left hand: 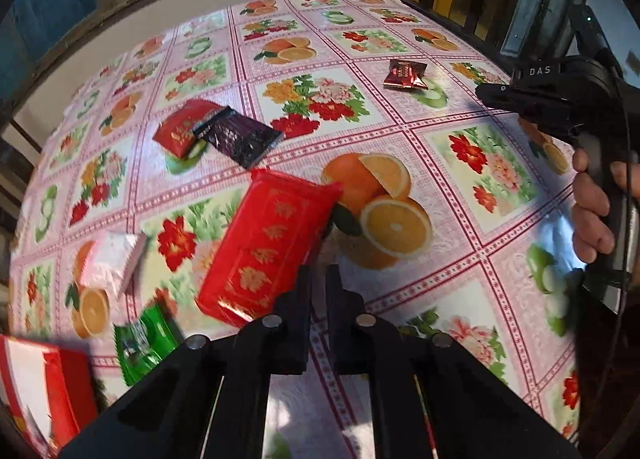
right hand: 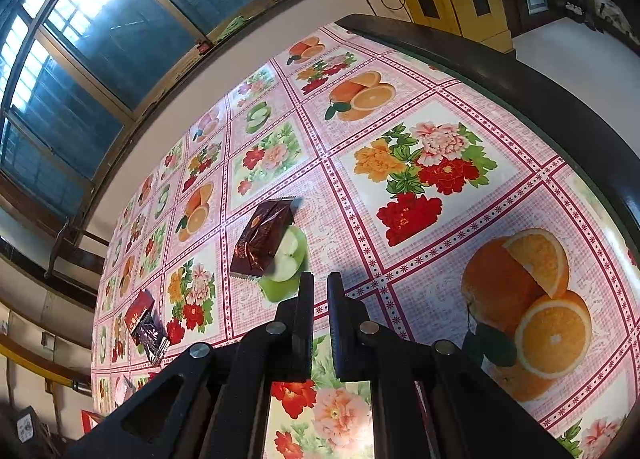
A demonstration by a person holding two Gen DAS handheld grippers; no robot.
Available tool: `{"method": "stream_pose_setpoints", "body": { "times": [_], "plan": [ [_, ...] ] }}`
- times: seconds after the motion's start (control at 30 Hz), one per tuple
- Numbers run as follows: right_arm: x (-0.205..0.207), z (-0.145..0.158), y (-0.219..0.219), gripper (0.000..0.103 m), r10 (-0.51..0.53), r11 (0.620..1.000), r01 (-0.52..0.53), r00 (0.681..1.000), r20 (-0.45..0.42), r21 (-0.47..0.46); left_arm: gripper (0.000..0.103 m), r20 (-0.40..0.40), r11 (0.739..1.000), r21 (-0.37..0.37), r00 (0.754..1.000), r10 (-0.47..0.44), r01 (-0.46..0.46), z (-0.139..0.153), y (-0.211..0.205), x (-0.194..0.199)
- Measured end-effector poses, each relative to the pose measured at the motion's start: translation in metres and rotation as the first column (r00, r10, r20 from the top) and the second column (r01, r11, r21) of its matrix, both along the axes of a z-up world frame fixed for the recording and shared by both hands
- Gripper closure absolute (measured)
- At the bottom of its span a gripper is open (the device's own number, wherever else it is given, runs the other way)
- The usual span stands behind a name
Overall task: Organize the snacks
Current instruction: 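Grasp the red bar with the left gripper while the right holds the chocolate packet, then lift the red bar with the left gripper while the right lifts the chocolate packet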
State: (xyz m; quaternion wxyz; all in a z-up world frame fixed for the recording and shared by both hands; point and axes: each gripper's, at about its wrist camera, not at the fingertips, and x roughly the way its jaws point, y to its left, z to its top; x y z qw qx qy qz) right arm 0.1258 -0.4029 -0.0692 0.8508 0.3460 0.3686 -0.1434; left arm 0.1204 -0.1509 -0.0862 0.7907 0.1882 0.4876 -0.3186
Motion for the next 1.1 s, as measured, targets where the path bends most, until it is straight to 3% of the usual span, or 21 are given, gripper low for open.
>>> {"method": "stream_pose_setpoints", "body": {
  "times": [0.07,0.13,0.23,0.3,0.33,0.37,0.4,0.53,0.57,0.67,0.9,1.1],
  "plan": [
    [0.004,-0.001,0.0,0.096,0.021,1.0,-0.021,1.0,0.004,0.014,0.096,-0.032,1.0,-0.004,0.999,0.026,-0.026,-0.008,0.007,-0.001],
    [0.009,-0.008,-0.003,0.096,0.053,0.992,-0.055,0.998,0.025,0.114,0.096,-0.008,1.0,-0.002,1.0,0.03,-0.03,-0.007,0.01,-0.003],
    [0.016,-0.006,0.0,0.096,0.034,0.995,-0.035,0.999,0.014,0.094,0.092,-0.008,0.998,-0.058,1.0,0.009,-0.009,0.011,0.02,-0.002],
    [0.028,-0.005,0.004,0.096,0.038,0.994,-0.038,0.999,0.0,0.105,0.068,0.056,0.999,-0.053,0.998,0.013,-0.01,0.028,0.026,0.0],
    [0.034,-0.004,0.005,0.096,0.037,0.993,-0.036,0.999,-0.002,0.11,0.041,0.094,0.999,-0.051,0.995,0.023,-0.018,0.036,0.03,0.002],
    [0.041,-0.002,0.009,0.095,0.031,0.994,-0.03,0.999,-0.011,0.101,0.022,0.118,0.998,-0.056,0.993,0.027,-0.02,0.042,0.033,0.005],
    [0.049,-0.001,0.014,0.088,0.025,0.997,-0.023,0.999,-0.028,0.08,0.02,0.134,0.998,-0.064,0.99,0.032,-0.024,0.048,0.036,0.009],
    [0.074,0.0,0.033,0.048,-0.039,0.998,0.032,0.991,-0.127,-0.055,0.02,0.153,0.998,-0.07,0.988,0.019,-0.008,0.055,0.041,0.022],
    [0.079,-0.001,0.038,0.045,-0.051,0.995,0.038,0.988,-0.146,-0.088,0.02,0.156,0.999,-0.052,0.988,0.012,-0.004,0.052,0.039,0.025],
    [0.091,-0.001,0.045,0.04,-0.112,0.975,0.066,0.97,-0.214,-0.214,0.02,0.185,1.0,0.009,0.983,-0.012,0.01,0.04,0.032,0.03],
    [0.102,-0.005,0.045,0.04,-0.114,0.954,0.04,0.965,-0.238,-0.297,0.02,0.172,0.999,0.039,0.985,-0.022,0.016,0.016,0.017,0.036],
    [0.115,-0.01,0.056,0.041,-0.091,0.91,-0.036,0.955,-0.283,-0.413,0.02,0.184,0.994,0.102,0.981,-0.067,0.049,-0.001,-0.002,0.029]
  ]
}}
